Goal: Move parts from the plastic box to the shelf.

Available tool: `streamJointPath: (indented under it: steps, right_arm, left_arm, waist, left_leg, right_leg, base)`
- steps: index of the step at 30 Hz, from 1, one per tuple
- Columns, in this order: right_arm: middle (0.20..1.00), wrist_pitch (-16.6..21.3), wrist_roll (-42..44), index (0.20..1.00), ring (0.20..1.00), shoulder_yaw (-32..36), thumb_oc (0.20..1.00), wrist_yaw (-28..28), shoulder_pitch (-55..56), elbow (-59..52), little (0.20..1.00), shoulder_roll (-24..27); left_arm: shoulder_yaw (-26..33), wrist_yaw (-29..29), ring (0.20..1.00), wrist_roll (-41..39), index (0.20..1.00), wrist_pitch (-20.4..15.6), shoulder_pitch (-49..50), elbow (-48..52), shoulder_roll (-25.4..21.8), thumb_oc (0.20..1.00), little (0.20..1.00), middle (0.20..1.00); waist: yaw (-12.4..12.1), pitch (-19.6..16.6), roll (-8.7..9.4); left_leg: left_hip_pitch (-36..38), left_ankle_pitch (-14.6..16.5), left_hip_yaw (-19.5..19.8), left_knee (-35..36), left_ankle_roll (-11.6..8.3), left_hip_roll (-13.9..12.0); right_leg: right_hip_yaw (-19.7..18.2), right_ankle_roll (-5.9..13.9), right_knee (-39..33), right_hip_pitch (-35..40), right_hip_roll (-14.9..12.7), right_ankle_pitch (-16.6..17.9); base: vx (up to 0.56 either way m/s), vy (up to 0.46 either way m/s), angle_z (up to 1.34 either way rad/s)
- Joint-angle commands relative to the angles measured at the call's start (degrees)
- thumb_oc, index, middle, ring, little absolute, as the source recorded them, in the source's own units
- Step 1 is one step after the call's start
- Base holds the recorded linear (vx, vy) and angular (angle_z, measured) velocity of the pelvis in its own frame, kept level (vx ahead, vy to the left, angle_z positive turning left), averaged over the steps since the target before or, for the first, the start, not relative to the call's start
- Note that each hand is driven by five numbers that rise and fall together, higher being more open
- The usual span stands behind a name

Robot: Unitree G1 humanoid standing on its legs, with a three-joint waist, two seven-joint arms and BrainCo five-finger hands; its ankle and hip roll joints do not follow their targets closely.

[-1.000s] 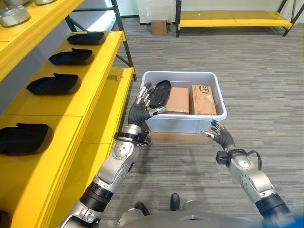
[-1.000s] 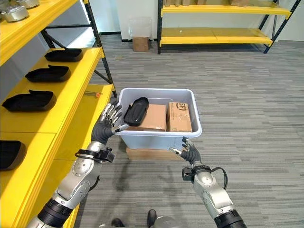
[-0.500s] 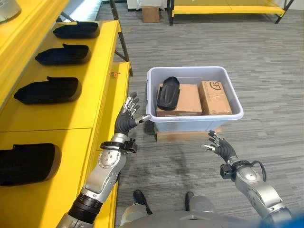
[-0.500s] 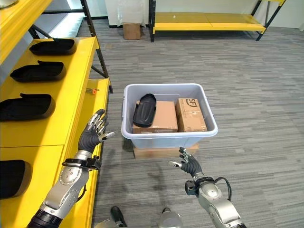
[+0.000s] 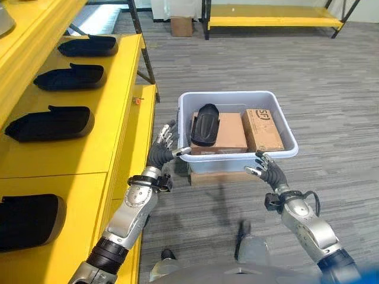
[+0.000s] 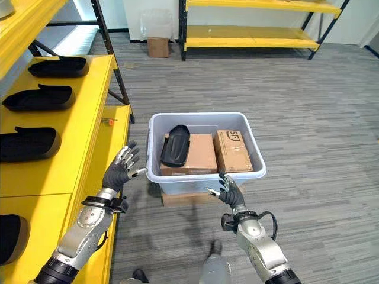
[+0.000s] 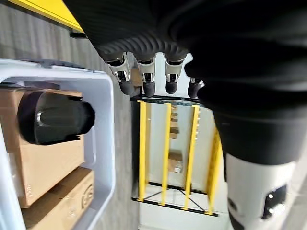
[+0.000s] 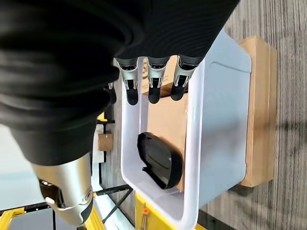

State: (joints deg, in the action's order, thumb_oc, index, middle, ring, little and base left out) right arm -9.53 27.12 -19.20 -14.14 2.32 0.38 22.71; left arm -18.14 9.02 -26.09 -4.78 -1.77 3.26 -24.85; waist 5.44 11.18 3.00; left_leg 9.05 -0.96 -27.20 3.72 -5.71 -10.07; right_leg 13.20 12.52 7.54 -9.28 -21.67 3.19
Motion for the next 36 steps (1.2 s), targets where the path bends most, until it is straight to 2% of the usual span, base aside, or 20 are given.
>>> streamJointPath:
  steps: [1, 4, 6, 10, 12, 13, 16, 18, 21, 24, 25, 27, 30, 32, 33, 35, 36]
  right_arm:
    - [1.0, 1.61, -6.12, 1.0, 1.0, 0.28, 1.0, 0.51, -1.2, -6.53, 1.0, -0.69]
    - [1.0, 3.17, -9.72, 1.0, 1.0, -1.74, 1.0, 6.54, -2.5, -9.17, 1.0, 1.79]
    - [1.0, 2.4, -8.36, 1.0, 1.0, -6.44, 1.0, 8.76, -8.0, -7.43, 1.0, 3.83]
    - [1.0, 2.2, -6.57, 1.0, 1.0, -7.4, 1.0, 8.39, -9.7, -5.36, 1.0, 4.03]
    - [1.0, 2.78, -4.6, 1.0, 1.0, -6.44, 1.0, 8.26, -9.6, -3.49, 1.0, 4.24]
    - [1.0, 2.89, -4.38, 1.0, 1.0, -6.35, 1.0, 8.23, -9.59, -3.34, 1.0, 4.22]
    - [1.0, 3.76, -3.88, 1.0, 1.0, -5.79, 1.0, 7.94, -9.28, -2.52, 1.0, 3.56]
    - [1.0, 3.47, -6.12, 1.0, 1.0, -5.44, 1.0, 8.82, -8.06, -3.64, 1.0, 3.09]
    - [1.0, 3.2, -7.53, 1.0, 1.0, -5.29, 1.0, 9.78, -6.95, -4.19, 1.0, 3.07]
    - [1.0, 2.95, -7.35, 1.0, 1.0, -5.66, 1.0, 10.99, -5.89, -4.34, 1.0, 3.57]
    - [1.0, 2.87, -6.78, 1.0, 1.0, -6.19, 1.0, 10.53, -5.52, -4.36, 1.0, 3.88]
    - [1.0, 2.66, -6.03, 1.0, 1.0, -6.63, 1.0, 8.95, -5.23, -4.14, 1.0, 4.13]
    - [1.0, 3.48, -3.36, 1.0, 1.0, -5.81, 1.0, 8.64, -5.11, -1.25, 1.0, 4.05]
    - [1.0, 3.9, -2.9, 1.0, 1.0, -5.3, 1.0, 8.68, -4.51, -0.89, 1.0, 3.86]
    - [1.0, 4.0, -2.54, 1.0, 1.0, -5.03, 1.0, 7.76, -4.0, -0.61, 1.0, 3.7]
    - [1.0, 3.67, -1.77, 1.0, 1.0, -4.62, 1.0, 8.12, -3.52, -0.7, 1.0, 3.52]
    - [1.0, 3.3, -1.83, 1.0, 1.0, -4.27, 1.0, 7.8, -2.67, -0.75, 1.0, 3.1]
  left_arm:
    - [1.64, 0.77, 1.0, 0.66, 1.0, -2.28, -0.91, 5.71, -0.77, 1.0, 1.0, 1.0]
    - [3.97, 1.9, 1.0, -1.08, 1.0, -3.07, 2.0, 7.4, -1.01, 1.0, 1.0, 1.0]
    - [5.57, 1.38, 1.0, -2.53, 1.0, -4.65, 3.34, 5.35, -1.14, 1.0, 1.0, 1.0]
    - [5.22, -1.27, 1.0, -5.02, 1.0, -3.96, 2.53, 3.12, -0.27, 1.0, 1.0, 1.0]
    - [4.88, -2.58, 1.0, -2.76, 1.0, -3.73, 3.03, 2.78, 0.18, 1.0, 1.0, 1.0]
    - [4.87, -2.59, 1.0, -2.65, 1.0, -3.66, 3.12, 2.82, 0.25, 1.0, 1.0, 1.0]
    - [5.32, -1.86, 1.0, -1.59, 1.0, -2.84, 3.82, 3.11, 0.53, 1.0, 1.0, 1.0]
    - [6.78, -1.13, 1.0, -1.9, 1.0, -2.7, 5.14, 3.9, 0.9, 1.0, 1.0, 1.0]
    - [7.71, -2.03, 1.0, -2.02, 1.0, -3.26, 5.92, 4.27, 1.1, 1.0, 1.0, 1.0]
    - [8.56, -3.12, 1.0, -2.28, 1.0, -3.79, 6.74, 4.23, 0.64, 1.0, 1.0, 1.0]
    - [8.14, -2.7, 1.0, -2.36, 1.0, -4.23, 6.41, 3.39, 0.51, 1.0, 1.0, 1.0]
    - [7.61, -2.99, 1.0, -2.7, 1.0, -4.57, 5.5, 2.09, 0.52, 1.0, 1.0, 1.0]
    - [7.09, -4.04, 1.0, -1.81, 1.0, -4.91, 4.25, 0.86, 0.4, 1.0, 1.0, 1.0]
    - [6.5, -4.46, 1.0, -1.27, 1.0, -4.55, 3.42, 0.58, 0.23, 1.0, 1.0, 1.0]
    - [5.87, -4.48, 1.0, -1.02, 1.0, -4.13, 2.46, -0.12, 0.11, 1.0, 1.0, 1.0]
    - [5.4, -4.72, 1.0, -1.48, 1.0, -3.99, 1.92, -0.1, 0.01, 1.0, 1.0, 1.0]
    - [4.63, -4.59, 1.0, -1.04, 1.0, -3.95, 1.76, -0.23, 0.17, 1.0, 1.0, 1.0]
  waist:
    - [-0.52, 0.23, -1.27]
    - [-1.58, 0.19, -1.54]
    - [-3.02, 0.04, -1.07]
    - [-3.2, -0.07, -0.56]
    - [-3.01, -0.2, -0.54]
    - [-3.06, -0.2, -0.57]
    - [-3.78, -0.25, -0.88]
    - [-4.04, -0.47, -0.92]
    - [-3.88, -0.92, -0.99]
    - [-3.91, -1.41, -1.06]
    - [-3.53, -1.47, -1.07]
    - [-3.24, -1.34, -1.06]
    - [-2.94, -1.09, -1.13]
    - [-2.62, -0.83, -1.14]
    - [-2.31, -0.71, -1.01]
    - [-2.11, -0.67, -1.2]
    - [-1.78, -0.69, -1.31]
  left_leg:
    - [-1.8, 3.84, 1.03, -5.09, 2.87, -1.53]
    - [-3.08, 3.3, 1.51, -8.52, 1.53, -3.86]
    - [-4.44, 4.18, 1.35, -14.99, 0.12, -7.1]
    - [-6.44, 1.4, -1.17, -19.57, -0.99, -8.74]
    - [-7.84, 0.1, -2.63, -22.1, -1.86, -9.32]
    - [-8.03, 0.24, -2.5, -22.18, -1.76, -8.97]
    - [-9.34, 1.1, -0.32, -20.68, -0.75, -5.31]
    - [-9.06, 1.28, 0.43, -17.23, -0.01, -3.44]
    - [-8.21, -0.07, 0.59, -14.09, -0.32, -3.99]
    - [-7.4, -3.89, 1.29, -9.13, -1.74, -7.19]
    - [-7.15, -6.5, 1.08, -7.18, -2.59, -9.21]
    - [-6.86, -8.29, 1.69, -6.06, -3.26, -10.29]
    - [-6.29, -4.69, 1.67, -7.0, -1.9, -9.54]
    - [-6.62, -3.4, 1.59, -8.09, -1.49, -8.64]
    - [-6.47, -1.85, 1.63, -8.26, -0.94, -7.52]
    - [-6.7, -1.64, 1.11, -8.28, 0.17, -6.65]
    - [-6.56, -0.81, 1.05, -8.48, 0.62, -5.37]
  right_leg:
    - [-0.02, 0.47, 0.34, 3.04, 3.01, 3.02]
    - [2.24, -2.43, 1.73, 5.76, 7.54, -3.3]
    - [5.71, -6.78, 3.75, 8.54, 10.91, -9.11]
    - [7.96, -8.45, 0.94, 10.69, 12.82, -8.86]
    - [9.4, -9.34, -2.09, 12.98, 14.16, -8.54]
    - [9.4, -9.42, -2.29, 13.12, 14.34, -8.5]
    - [8.46, -9.4, -2.83, 13.53, 15.14, -8.47]
    - [8.11, -9.74, -3.2, 14.12, 15.86, -8.92]
    - [8.28, -9.74, -3.35, 14.23, 16.03, -8.96]
    - [8.86, -9.49, -2.43, 13.78, 15.63, -9.4]
    - [9.14, -9.36, -1.23, 13.37, 15.49, -9.94]
    - [9.19, -9.33, 1.21, 12.98, 15.28, -11.5]
    - [9.23, -9.77, 6.56, 11.88, 14.74, -14.07]
    - [9.01, -9.77, 7.47, 11.83, 14.94, -14.48]
    - [8.74, -9.44, 7.77, 11.86, 14.62, -14.37]
    - [8.75, -9.71, 7.26, 11.45, 14.67, -13.12]
    - [8.45, -9.51, 6.88, 11.39, 14.51, -12.7]
  base:
    - [0.23, -0.544, 0.44]
    - [0.26, -0.54, -0.01]
    - [0.32, -0.668, -0.1]
    - [0.15, -0.341, 0.36]
    - [0.17, -0.262, 0.59]
    - [0.11, -0.145, 0.46]
    - [0.11, -0.075, 0.27]
    - [0.25, 0.01, -0.24]
    - [0.2, 0.077, -0.13]
    - [0.17, 0.159, -0.09]
    - [0.19, 0.23, -0.13]
    - [0.17, 0.187, -0.1]
    - [0.17, 0.181, -0.11]
    - [0.16, 0.177, -0.18]
    - [0.15, 0.19, -0.17]
    - [0.09, 0.18, -0.13]
    - [0.09, 0.193, -0.13]
